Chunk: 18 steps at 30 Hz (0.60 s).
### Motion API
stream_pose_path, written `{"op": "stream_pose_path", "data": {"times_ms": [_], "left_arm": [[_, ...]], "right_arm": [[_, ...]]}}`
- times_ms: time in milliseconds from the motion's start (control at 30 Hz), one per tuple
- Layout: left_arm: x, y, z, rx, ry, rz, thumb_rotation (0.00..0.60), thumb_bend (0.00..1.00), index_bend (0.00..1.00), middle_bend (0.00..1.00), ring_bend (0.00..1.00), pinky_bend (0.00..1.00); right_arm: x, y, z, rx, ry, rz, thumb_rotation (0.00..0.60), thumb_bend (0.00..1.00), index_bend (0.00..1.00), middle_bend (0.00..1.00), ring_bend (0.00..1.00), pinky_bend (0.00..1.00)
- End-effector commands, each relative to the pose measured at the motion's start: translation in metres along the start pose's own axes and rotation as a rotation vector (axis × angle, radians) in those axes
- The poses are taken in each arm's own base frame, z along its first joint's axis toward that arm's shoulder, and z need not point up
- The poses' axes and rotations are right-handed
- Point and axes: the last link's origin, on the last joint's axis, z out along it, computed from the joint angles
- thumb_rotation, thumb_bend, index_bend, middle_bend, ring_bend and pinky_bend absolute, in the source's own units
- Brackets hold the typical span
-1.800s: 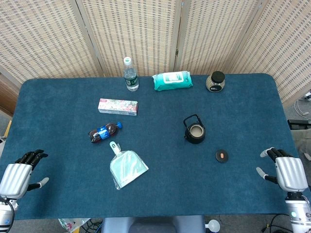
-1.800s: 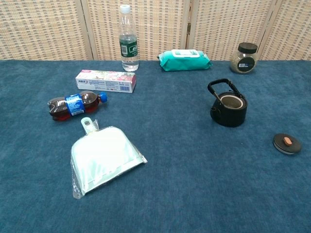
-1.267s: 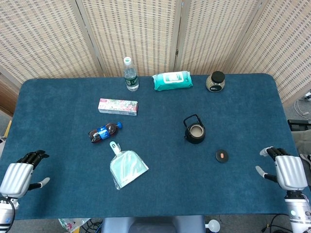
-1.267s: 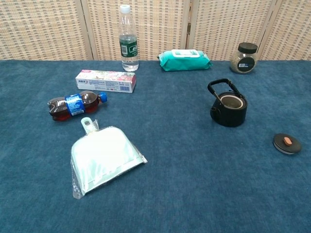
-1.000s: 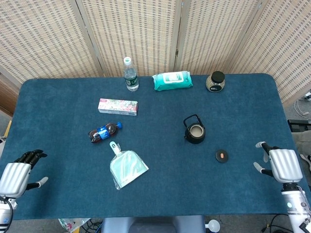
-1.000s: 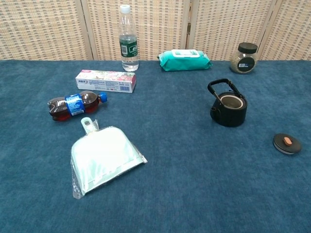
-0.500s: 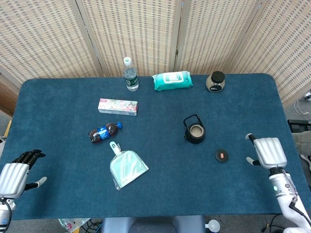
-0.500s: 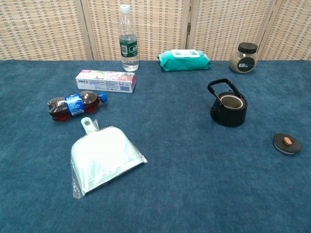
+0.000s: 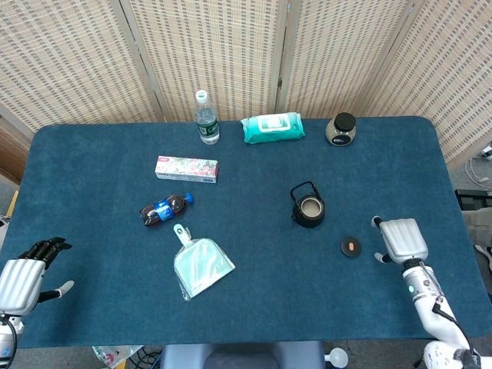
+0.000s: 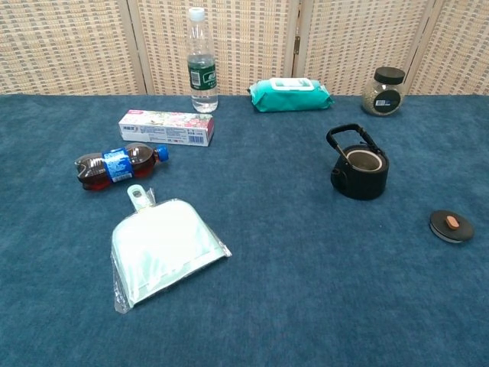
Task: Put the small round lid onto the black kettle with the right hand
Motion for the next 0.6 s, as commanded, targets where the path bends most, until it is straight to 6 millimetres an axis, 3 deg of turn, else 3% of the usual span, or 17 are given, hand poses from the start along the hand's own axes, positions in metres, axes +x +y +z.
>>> {"op": "stream_pose_path", "data": {"times_ms": [33, 600], "left_arm": [[0.000, 0.000, 0.000, 0.000, -0.001, 0.000, 0.600, 0.11, 0.30, 0.25, 0.25, 0.49], [0.003, -0.003, 0.000, 0.010, 0.020, -0.021, 0.600, 0.11, 0.29, 0.26, 0.26, 0.50]], "right_arm": [[-0.008, -0.006, 0.003, 0.008, -0.032, -0.004, 0.600, 0.08, 0.32, 1.00, 0.93, 1.00], [-0.028, -0.019, 0.020, -0.004, -0.114, -0.023, 0.600, 0.08, 0.32, 1.00, 0.95, 1.00]]}}
